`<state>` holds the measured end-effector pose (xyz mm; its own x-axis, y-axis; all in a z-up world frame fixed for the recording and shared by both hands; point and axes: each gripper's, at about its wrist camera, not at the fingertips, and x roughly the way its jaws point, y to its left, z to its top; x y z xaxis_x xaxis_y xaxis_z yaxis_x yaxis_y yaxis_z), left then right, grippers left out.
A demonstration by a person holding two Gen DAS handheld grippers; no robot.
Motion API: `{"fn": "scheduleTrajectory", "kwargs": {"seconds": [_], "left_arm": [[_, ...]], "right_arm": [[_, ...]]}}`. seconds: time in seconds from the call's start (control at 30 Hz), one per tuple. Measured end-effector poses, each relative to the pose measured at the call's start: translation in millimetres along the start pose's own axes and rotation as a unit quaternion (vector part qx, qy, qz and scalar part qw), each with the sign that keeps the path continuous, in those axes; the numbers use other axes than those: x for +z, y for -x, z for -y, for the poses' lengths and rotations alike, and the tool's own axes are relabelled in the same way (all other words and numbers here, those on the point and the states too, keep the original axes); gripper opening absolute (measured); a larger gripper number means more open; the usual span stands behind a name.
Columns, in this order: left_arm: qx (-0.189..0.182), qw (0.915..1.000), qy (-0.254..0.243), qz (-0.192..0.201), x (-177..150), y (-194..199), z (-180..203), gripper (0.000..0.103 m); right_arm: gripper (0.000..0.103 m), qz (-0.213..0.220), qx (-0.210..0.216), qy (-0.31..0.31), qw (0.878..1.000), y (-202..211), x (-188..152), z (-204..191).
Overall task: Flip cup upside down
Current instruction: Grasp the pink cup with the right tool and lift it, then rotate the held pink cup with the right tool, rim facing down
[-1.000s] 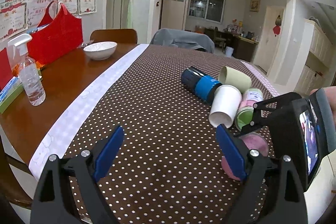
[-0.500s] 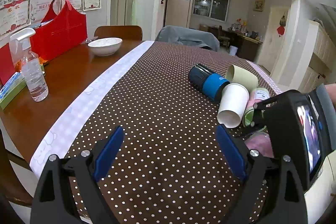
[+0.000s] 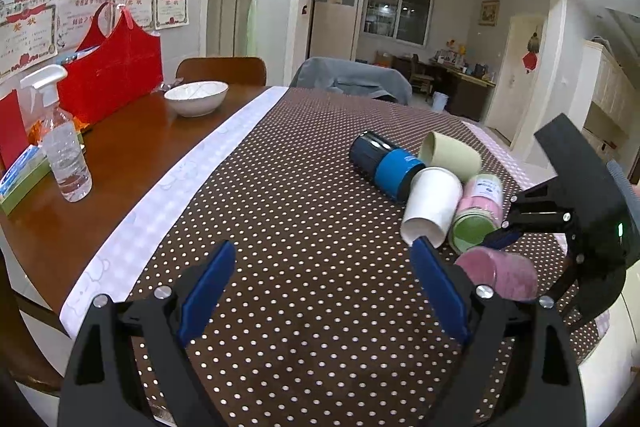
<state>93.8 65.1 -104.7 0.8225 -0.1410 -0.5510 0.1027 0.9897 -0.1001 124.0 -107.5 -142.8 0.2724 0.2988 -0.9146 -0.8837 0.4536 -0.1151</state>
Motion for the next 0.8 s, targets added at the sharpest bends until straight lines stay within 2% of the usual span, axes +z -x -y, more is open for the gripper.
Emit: {"fn": "scheduleTrajectory", "kwargs": {"seconds": [0.1,0.17,0.23,0.37,0.5,0.63,0.7,0.8], "left_arm": [[-0.008,0.9999,-0.007,0.006,2,7,8,0.088],[-0.015,0.9998,-0.012,0.01,3,12,13,0.088],[-0.019,0.9996,-0.016,0.014,4,17,17,0.088],[-0.024,0.999,-0.026,0.027,9,29,26,0.088],[-0.025,0.9985,-0.033,0.037,13,38,30,0.088],[-0.026,0.9978,-0.042,0.044,15,45,35,0.088],[-0.027,0.9976,-0.043,0.046,16,47,36,0.088],[-0.027,0.9976,-0.041,0.049,16,51,35,0.088]], "right_arm": [[0.061,0.041,0.013,-0.078,0.996,14,-13,12],[0.061,0.075,0.026,-0.142,0.987,24,-23,21],[0.061,0.118,0.045,-0.209,0.97,34,-37,29],[0.061,0.186,0.051,-0.298,0.935,49,-59,34],[0.061,0.249,0.03,-0.356,0.9,63,-70,30],[0.062,0.308,-0.01,-0.396,0.865,70,-73,21],[0.062,0.331,-0.038,-0.405,0.852,68,-69,15],[0.062,0.351,-0.087,-0.406,0.839,68,-70,5]]}}
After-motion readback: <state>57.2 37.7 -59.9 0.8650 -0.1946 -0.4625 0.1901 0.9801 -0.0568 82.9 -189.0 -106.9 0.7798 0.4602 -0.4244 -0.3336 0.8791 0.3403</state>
